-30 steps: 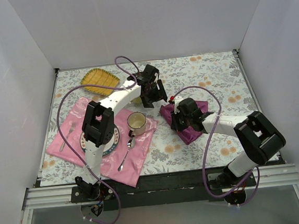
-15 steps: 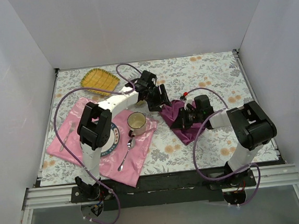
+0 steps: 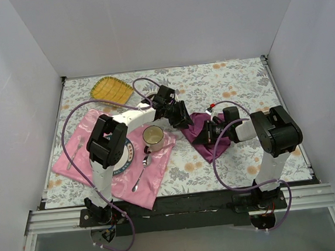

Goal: Fold the napkin, place the utensils inside, and roll it up
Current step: Roll the napkin with the utensil

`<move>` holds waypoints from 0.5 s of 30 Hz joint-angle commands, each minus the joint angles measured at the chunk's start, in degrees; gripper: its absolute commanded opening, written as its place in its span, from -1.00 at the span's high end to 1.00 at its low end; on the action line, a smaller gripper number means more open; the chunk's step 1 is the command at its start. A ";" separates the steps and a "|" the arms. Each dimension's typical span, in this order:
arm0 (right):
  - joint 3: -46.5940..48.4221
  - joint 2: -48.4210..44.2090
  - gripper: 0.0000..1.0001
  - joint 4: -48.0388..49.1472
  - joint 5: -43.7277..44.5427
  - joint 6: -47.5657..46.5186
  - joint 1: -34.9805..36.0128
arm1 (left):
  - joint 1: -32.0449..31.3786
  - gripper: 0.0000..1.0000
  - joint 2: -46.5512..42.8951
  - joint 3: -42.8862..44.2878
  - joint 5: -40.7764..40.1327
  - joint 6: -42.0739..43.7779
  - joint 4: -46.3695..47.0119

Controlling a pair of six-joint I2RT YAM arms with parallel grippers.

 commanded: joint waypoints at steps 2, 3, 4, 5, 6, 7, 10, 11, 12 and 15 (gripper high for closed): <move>-2.42 4.81 0.97 -13.19 7.78 -2.23 -0.77 | -0.23 0.46 -2.29 -2.20 5.14 -1.81 7.10; -2.33 4.98 0.97 -13.54 8.13 -2.31 -0.94 | -0.23 0.49 -2.02 -2.64 4.70 -1.72 8.50; -1.98 5.07 0.97 -13.98 8.31 -2.31 -1.03 | -0.23 0.51 -1.75 -3.43 4.35 -1.55 8.95; -1.80 5.16 0.97 -14.33 8.39 -2.40 -1.03 | -0.23 0.53 -1.05 -3.61 4.00 -1.11 9.30; -1.45 5.34 0.97 -14.86 8.57 -3.10 -1.03 | -0.23 0.55 -0.70 -3.70 2.95 -0.59 9.74; -1.19 5.34 0.97 -15.65 8.83 -3.36 -1.03 | -0.23 0.55 -0.35 -3.87 2.33 0.03 9.83; -0.92 4.81 0.92 -16.88 10.24 -4.42 -1.12 | -0.14 0.61 1.41 -4.31 0.31 0.91 9.92; -0.92 4.64 0.92 -17.41 10.50 -4.51 -1.12 | -0.14 0.61 1.76 -4.84 0.13 0.91 10.18; -0.84 4.29 0.91 -17.76 10.77 -4.60 -1.03 | -0.14 0.63 2.37 -5.36 -0.05 0.91 11.23; -0.84 2.62 0.80 -19.43 11.91 -5.04 -1.12 | -0.14 0.67 3.17 -6.95 -1.54 1.44 13.08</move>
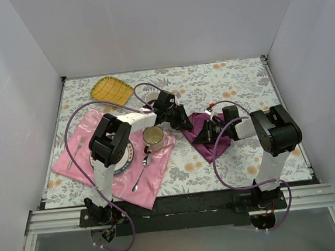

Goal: Fold the napkin, place the utensils inside, and roll it up
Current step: Roll the napkin with the utensil

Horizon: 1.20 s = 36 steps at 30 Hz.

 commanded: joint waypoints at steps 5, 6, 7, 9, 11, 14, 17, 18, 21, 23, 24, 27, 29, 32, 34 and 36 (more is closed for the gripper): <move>-1.99 -2.29 0.50 -20.17 16.20 -8.43 -0.38 | -0.14 0.70 3.95 -2.23 -4.28 2.95 3.12; -1.38 -2.83 0.46 -22.10 16.30 -8.88 -0.38 | -0.14 0.71 4.30 -2.67 -4.37 2.95 3.29; -0.94 -3.44 0.37 -22.90 16.47 -9.32 -0.38 | -0.14 0.73 4.56 -3.11 -4.19 2.87 3.64; 0.11 -5.72 0.30 -26.05 18.05 -11.25 -0.29 | -0.14 0.74 4.65 -4.16 -4.02 2.60 4.70; 1.87 -7.13 0.21 -30.02 18.84 -12.83 -0.20 | -0.14 0.75 4.48 -5.22 -4.28 2.87 4.88; 3.98 -9.86 0.16 -35.12 21.82 -15.73 -0.20 | -0.14 0.76 4.22 -6.01 -4.81 3.13 5.23; 4.34 -14.32 0.11 -38.19 24.02 -18.54 -0.03 | -0.14 0.77 4.57 -5.75 -4.72 3.13 5.23; 4.34 -15.56 0.10 -38.72 24.99 -19.07 0.15 | -0.05 0.78 4.65 -5.75 -4.72 3.13 5.14; 4.25 -19.61 -0.01 -40.84 26.40 -21.18 1.99 | 0.30 0.80 5.00 -5.75 -4.54 2.25 4.88; 3.90 -21.63 -0.06 -41.63 27.37 -21.71 3.48 | 0.39 0.81 5.27 -5.66 -4.46 1.73 4.62; 3.20 -22.07 -0.08 -41.63 27.90 -21.80 5.23 | 0.48 0.82 5.27 -5.66 -4.54 1.55 4.44; 1.19 -22.52 -0.11 -41.02 29.48 -21.10 6.74 | 0.56 0.83 5.45 -5.40 -4.90 1.20 3.65; -0.05 -23.48 -0.10 -40.67 31.93 -20.92 6.83 | 0.65 0.83 5.62 -5.31 -5.07 1.11 3.21; -1.46 -26.20 -0.09 -40.66 32.91 -21.01 6.92 | 0.74 0.84 5.53 -5.39 -5.25 1.20 2.77; -2.07 -27.70 -0.09 -41.01 32.56 -20.57 6.92 | 0.83 0.85 5.36 -5.31 -5.33 1.46 2.51; -1.73 -28.49 -0.08 -42.06 32.21 -19.87 6.92 | 0.91 0.85 5.44 -5.22 -5.25 1.55 2.33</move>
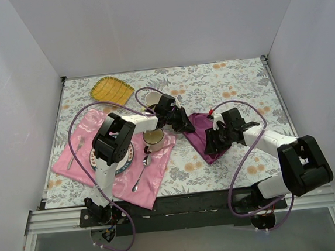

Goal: Fold the napkin, place the utensils inside, and roll it up
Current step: Roll the napkin with the utensil

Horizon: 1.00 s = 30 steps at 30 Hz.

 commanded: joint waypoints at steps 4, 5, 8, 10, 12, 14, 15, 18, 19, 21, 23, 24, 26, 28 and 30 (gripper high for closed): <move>-0.83 -4.06 -0.12 -7.02 3.66 2.04 1.28 | 1.35 0.85 2.85 -1.19 -6.03 2.66 -7.40; -0.83 -5.46 -0.13 -7.72 4.89 2.48 1.72 | 1.35 0.86 2.85 -1.19 -6.12 2.66 -7.40; 1.62 -7.75 -0.17 -11.23 8.48 3.01 2.77 | 1.27 0.86 3.11 -1.19 -5.94 2.57 -7.49; 3.21 -8.20 -0.17 -13.43 10.60 2.84 3.13 | 1.35 0.86 3.02 -1.19 -5.86 2.66 -7.40; 4.53 -8.38 -0.18 -14.41 10.70 2.75 3.83 | 1.35 0.87 3.02 -1.19 -6.12 2.84 -7.57; 3.92 -8.12 -0.18 -13.45 8.96 3.27 4.27 | 1.35 0.87 3.11 -1.19 -6.12 2.84 -7.57; 3.05 -7.85 -0.17 -12.40 8.68 3.45 4.45 | 1.35 0.87 3.11 -1.11 -6.12 2.75 -7.66; 1.99 -6.97 -0.15 -10.20 8.59 3.45 4.89 | 1.44 0.87 3.20 -1.02 -6.21 2.75 -7.75; 1.99 -6.36 -0.15 -9.67 8.42 3.45 4.98 | 1.35 0.88 3.20 -1.11 -6.12 2.75 -7.84; 1.81 -4.96 -0.09 -9.23 7.63 3.01 4.98 | 1.44 0.88 3.37 -1.02 -6.12 2.66 -7.84; 1.99 -3.37 -0.05 -8.09 6.23 2.92 5.50 | 1.35 0.88 3.29 -1.11 -6.03 2.66 -7.75; 1.81 -3.37 -0.03 -7.47 5.96 3.53 5.59 | 1.44 0.88 3.28 -1.11 -6.21 2.66 -7.75; 1.19 -2.84 -0.01 -6.41 5.69 3.71 5.59 | 1.44 0.88 3.11 -1.11 -6.21 2.84 -7.92; 1.02 -2.05 0.09 -6.41 6.04 3.71 5.59 | 1.44 0.88 3.11 -0.93 -6.12 3.10 -8.01; 1.10 -1.44 0.25 -7.20 7.00 3.80 5.59 | 1.44 0.88 3.02 -0.84 -6.03 3.19 -8.10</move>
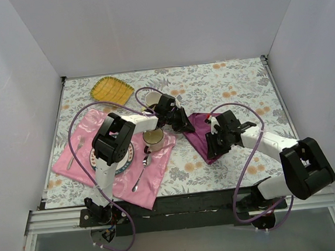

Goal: Fold the napkin, place the utensils inside, and roll it up
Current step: Roll the napkin with the utensil

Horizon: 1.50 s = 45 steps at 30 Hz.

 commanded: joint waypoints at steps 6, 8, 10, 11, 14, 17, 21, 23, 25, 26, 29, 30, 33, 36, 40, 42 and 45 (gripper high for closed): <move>0.76 0.22 0.87 -1.29 -1.89 1.27 -1.61 | 1.62 0.89 3.35 -1.28 -6.12 3.61 -7.34; 0.94 1.27 0.94 -1.56 -3.21 0.66 -3.01 | 1.88 0.88 3.61 -1.28 -6.21 3.61 -7.43; 1.02 3.72 0.97 -1.47 -4.09 0.22 -4.85 | 2.06 0.89 3.70 -1.28 -6.03 3.70 -7.34; 1.11 4.87 0.97 -1.38 -4.44 -0.57 -5.47 | 2.23 0.89 3.88 -1.28 -6.21 3.78 -7.42; 1.46 9.35 0.72 -2.08 -1.12 -0.75 -6.88 | 2.50 0.89 4.05 -1.28 -6.03 4.05 -7.51; 1.81 10.25 0.46 -3.66 1.35 -1.54 -6.88 | 2.58 0.90 4.32 -1.02 -5.51 4.31 -7.51; 2.34 4.03 0.22 -5.33 -0.92 -2.86 -6.88 | 2.58 0.90 4.76 -0.14 -5.42 4.92 -7.95; 3.48 2.16 0.16 -7.53 -3.12 -3.21 -6.88 | 2.67 0.90 4.67 -0.14 -5.42 5.01 -8.04; 3.84 0.49 0.14 -9.54 -4.79 -3.21 -6.80 | 2.67 0.90 4.85 -0.14 -5.24 4.84 -8.04; 3.66 0.05 0.13 -10.08 -5.06 -3.30 -6.88 | 2.59 0.90 4.93 -0.14 -5.15 4.75 -8.04; 1.74 -0.92 0.11 -9.21 -6.90 -2.78 -6.80 | 2.58 0.90 5.02 -0.14 -5.15 4.49 -7.87; 1.21 -0.57 0.11 -8.68 -7.43 -2.69 -6.79 | 2.67 0.90 5.11 -0.14 -5.07 4.49 -7.78; 0.50 0.74 0.19 -7.63 -8.13 -2.42 -6.71 | 2.58 0.90 5.28 0.04 -4.89 4.31 -7.78; 0.32 1.97 0.25 -6.04 -7.27 -1.98 -6.71 | 2.67 0.90 5.11 0.12 -4.89 4.40 -7.95; 1.64 5.14 0.80 -5.95 -0.33 -0.93 -6.97 | 2.58 0.90 5.37 0.30 -5.07 4.57 -8.21; 2.60 5.49 0.94 -5.25 4.66 -0.05 -6.88 | 2.59 0.90 5.55 0.21 -5.15 4.75 -8.13; 3.83 5.23 0.95 -4.90 6.54 -1.18 -6.80 | 2.67 0.90 5.72 0.04 -4.89 4.92 -8.22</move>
